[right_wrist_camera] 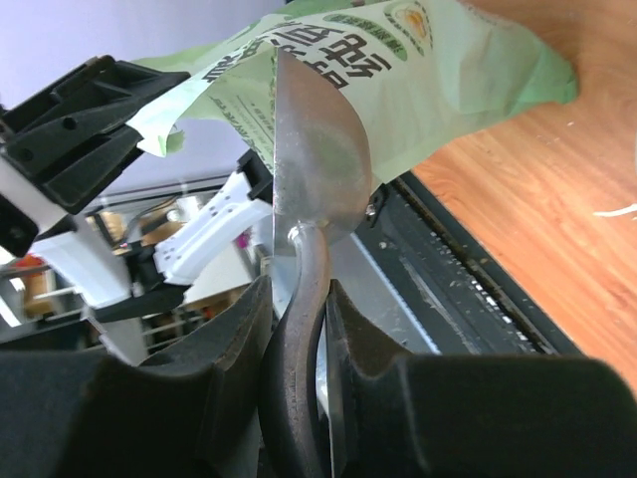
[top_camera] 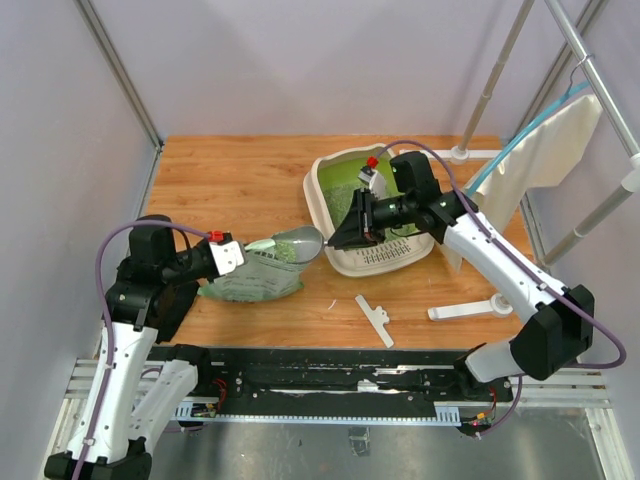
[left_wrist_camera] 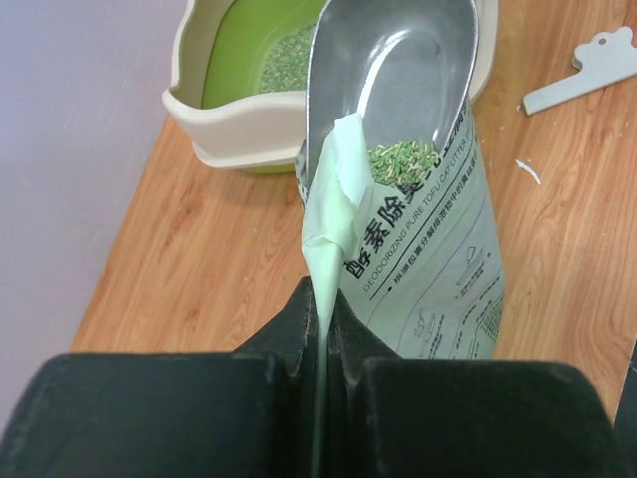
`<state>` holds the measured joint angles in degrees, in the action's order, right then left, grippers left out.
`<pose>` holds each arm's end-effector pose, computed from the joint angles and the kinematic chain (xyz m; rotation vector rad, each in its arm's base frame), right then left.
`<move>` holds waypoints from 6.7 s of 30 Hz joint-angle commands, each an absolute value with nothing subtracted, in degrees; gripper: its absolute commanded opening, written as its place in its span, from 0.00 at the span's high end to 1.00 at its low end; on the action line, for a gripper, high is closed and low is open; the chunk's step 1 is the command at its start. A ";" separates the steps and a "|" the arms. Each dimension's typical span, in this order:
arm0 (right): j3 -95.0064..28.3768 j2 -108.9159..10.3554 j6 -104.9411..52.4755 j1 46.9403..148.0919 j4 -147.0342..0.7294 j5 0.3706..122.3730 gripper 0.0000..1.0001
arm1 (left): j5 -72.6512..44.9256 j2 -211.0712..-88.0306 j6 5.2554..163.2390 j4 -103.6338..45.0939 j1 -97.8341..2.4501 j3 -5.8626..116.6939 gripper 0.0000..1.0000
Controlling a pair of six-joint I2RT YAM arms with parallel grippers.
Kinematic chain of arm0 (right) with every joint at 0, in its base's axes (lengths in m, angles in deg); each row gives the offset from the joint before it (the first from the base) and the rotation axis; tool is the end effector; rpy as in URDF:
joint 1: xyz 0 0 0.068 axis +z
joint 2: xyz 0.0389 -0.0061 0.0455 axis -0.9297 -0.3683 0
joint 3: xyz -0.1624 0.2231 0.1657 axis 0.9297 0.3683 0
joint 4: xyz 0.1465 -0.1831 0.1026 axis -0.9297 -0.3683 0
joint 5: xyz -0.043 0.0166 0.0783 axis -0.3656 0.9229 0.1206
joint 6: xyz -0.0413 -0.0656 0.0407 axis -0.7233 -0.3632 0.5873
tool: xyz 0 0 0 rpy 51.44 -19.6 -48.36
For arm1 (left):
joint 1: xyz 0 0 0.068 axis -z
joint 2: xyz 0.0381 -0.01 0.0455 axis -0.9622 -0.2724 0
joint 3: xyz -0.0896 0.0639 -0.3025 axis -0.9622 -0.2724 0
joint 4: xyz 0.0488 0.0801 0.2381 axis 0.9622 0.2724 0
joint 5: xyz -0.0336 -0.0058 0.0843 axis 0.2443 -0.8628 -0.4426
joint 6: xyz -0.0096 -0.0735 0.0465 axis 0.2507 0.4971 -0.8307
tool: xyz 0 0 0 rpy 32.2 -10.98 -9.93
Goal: Fill the litter box with clean litter
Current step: 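Scoop the cat litter from the cat litter bag, then pour the cat litter into the litter box.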
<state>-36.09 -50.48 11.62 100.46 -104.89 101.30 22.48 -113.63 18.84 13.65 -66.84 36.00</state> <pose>0.2427 0.2197 0.3941 -0.2711 2.4552 1.5919 0.1029 -0.0682 0.3670 1.3432 1.3644 -0.2559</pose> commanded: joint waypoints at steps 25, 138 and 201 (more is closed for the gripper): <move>-12.80 -39.11 30.57 92.84 -75.11 109.83 0.99 | 24.66 -105.48 28.53 -12.20 -66.63 30.12 0.99; -39.72 -56.56 2.85 88.88 -101.16 63.13 0.99 | 22.41 -100.41 33.60 -12.58 -66.63 24.92 1.00; -69.70 -49.37 -14.49 103.36 -134.67 77.76 0.99 | 23.77 -101.20 34.71 -13.63 -66.63 25.17 1.00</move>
